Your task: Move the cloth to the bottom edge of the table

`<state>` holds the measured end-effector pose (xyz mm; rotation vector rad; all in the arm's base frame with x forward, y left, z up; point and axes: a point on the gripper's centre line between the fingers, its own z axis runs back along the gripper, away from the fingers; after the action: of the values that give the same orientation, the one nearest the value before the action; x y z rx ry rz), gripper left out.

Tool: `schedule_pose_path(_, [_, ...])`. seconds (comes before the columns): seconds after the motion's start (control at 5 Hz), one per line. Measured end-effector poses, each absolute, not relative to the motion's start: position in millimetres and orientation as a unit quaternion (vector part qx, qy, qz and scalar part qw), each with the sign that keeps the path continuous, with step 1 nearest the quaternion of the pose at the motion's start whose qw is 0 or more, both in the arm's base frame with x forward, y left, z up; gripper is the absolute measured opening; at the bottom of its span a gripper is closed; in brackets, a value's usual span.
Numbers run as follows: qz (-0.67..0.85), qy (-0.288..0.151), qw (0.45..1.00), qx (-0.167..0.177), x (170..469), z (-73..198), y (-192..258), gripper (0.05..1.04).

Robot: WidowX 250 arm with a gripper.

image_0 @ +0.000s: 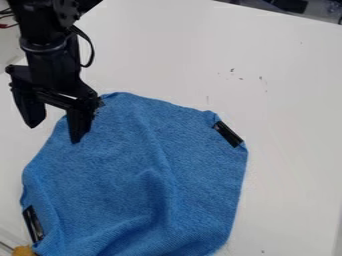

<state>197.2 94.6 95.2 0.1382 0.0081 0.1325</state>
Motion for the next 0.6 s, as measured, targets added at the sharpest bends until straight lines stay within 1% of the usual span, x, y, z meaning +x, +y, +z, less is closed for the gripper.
schedule_pose_path(0.2, [0.069, 0.013, 0.995, 0.070, 194.3, 89.6, 93.9, 1.001])
schedule_pose_path(0.4, [0.089, -0.005, 0.988, 0.125, 185.9, 80.2, 93.1, 1.000])
schedule_pose_path(0.6, [0.084, -0.007, 0.989, 0.124, 186.3, 76.7, 80.2, 1.001])
